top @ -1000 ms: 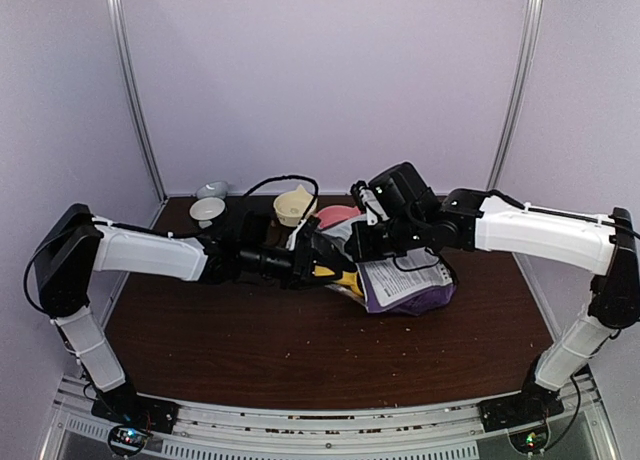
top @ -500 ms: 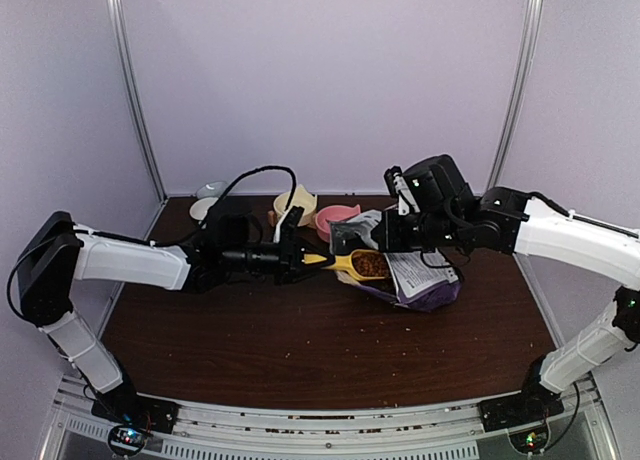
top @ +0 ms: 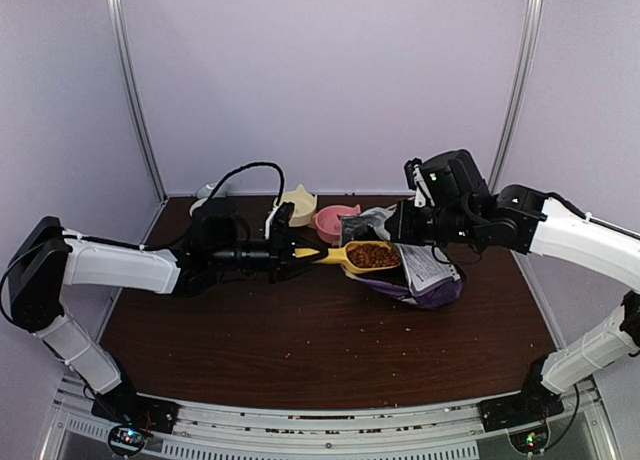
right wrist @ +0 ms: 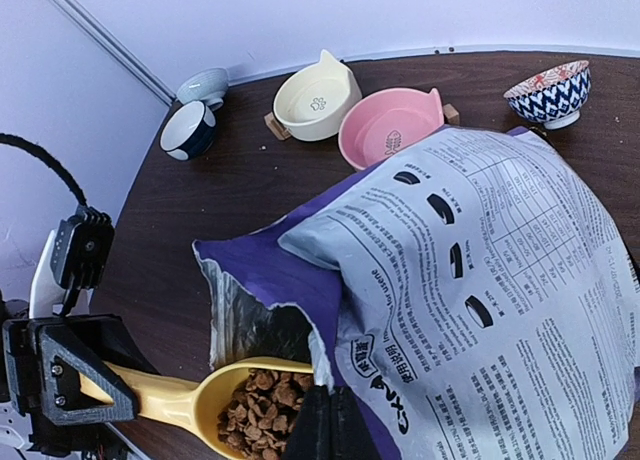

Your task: Serve the pet food

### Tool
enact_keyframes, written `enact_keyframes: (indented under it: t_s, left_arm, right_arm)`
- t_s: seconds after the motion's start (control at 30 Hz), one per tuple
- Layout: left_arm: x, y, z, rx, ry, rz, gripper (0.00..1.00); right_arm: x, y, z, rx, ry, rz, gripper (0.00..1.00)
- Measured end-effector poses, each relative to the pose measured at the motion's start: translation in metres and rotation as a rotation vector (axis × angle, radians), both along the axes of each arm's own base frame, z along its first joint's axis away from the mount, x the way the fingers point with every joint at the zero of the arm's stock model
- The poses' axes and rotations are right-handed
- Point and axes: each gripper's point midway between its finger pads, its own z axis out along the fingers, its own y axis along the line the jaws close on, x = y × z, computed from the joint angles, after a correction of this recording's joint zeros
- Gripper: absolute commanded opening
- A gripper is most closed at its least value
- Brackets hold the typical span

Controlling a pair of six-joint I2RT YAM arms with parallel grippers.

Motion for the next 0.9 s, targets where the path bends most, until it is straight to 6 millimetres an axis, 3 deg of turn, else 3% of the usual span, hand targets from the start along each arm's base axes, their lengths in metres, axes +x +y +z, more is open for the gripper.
enact_keyframes:
  t_s: [0.3,0.7,0.9]
  left_arm:
    - [-0.002,0.003,0.003,-0.020,0.005,-0.003,0.00]
    - [-0.012,0.010,0.030,-0.091,-0.031,-0.020,0.00]
    - [-0.013,0.015,0.033,-0.096,-0.033,-0.014,0.00]
  right_arm:
    - [0.004,-0.014,0.007,0.026,-0.005,-0.079,0.00]
    - [0.005,-0.026,0.012,0.039,-0.017,-0.135,0.00]
    - [0.004,-0.035,0.011,0.039,-0.019,-0.158,0.00]
